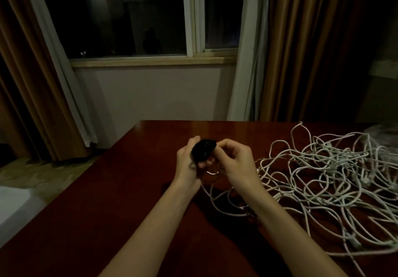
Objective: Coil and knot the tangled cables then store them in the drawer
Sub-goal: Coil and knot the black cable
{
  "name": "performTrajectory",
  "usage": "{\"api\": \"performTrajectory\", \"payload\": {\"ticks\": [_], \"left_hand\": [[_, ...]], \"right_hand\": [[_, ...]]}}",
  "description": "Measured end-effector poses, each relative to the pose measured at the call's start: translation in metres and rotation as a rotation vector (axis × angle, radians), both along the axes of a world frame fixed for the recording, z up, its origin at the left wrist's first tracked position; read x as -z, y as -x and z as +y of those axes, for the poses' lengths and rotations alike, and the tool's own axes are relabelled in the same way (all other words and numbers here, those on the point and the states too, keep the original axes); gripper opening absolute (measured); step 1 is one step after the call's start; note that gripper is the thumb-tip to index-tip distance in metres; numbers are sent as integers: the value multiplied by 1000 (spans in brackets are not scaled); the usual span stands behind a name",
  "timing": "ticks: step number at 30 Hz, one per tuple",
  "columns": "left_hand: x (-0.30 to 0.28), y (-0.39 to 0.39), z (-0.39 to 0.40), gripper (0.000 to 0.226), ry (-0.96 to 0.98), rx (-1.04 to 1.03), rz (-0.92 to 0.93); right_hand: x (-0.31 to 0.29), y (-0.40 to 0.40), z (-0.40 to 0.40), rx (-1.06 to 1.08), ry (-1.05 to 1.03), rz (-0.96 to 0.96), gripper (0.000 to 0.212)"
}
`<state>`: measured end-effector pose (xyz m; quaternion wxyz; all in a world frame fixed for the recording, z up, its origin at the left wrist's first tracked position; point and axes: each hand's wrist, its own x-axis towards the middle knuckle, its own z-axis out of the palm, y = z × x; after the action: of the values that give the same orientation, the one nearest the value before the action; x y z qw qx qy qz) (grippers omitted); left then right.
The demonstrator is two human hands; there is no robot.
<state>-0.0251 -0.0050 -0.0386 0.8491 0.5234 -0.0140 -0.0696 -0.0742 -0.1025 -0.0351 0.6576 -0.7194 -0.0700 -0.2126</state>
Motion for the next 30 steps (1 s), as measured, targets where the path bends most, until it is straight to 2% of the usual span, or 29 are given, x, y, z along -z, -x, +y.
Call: {"api": "performTrajectory", "payload": {"ticks": [2, 4, 7, 10, 14, 17, 22, 27, 30], "left_hand": [[-1, 0, 1, 32, 74, -50, 85], [-1, 0, 2, 33, 61, -110, 128], [1, 0, 1, 31, 6, -114, 123], [6, 0, -3, 31, -172, -105, -81], [7, 1, -5, 45, -276, -77, -423], [9, 4, -6, 31, -324, 59, -611], [7, 3, -8, 16, -257, 175, -484], [7, 4, -8, 14, -123, 200, -365], [6, 2, -5, 15, -50, 200, -328]], "right_hand": [[3, 1, 3, 47, 189, -18, 12], [7, 3, 7, 97, 359, -34, 17], [8, 6, 13, 158, 350, -41, 26], [4, 7, 11, 179, 196, 14, 19], [-2, 6, 4, 155, 39, 43, 23], [-5, 4, -3, 174, -24, 77, 25], [-3, 4, -12, 207, 2, 116, 21], [-4, 6, -10, 163, -123, 130, 23], [-5, 5, -13, 94, -43, 62, 8]]}}
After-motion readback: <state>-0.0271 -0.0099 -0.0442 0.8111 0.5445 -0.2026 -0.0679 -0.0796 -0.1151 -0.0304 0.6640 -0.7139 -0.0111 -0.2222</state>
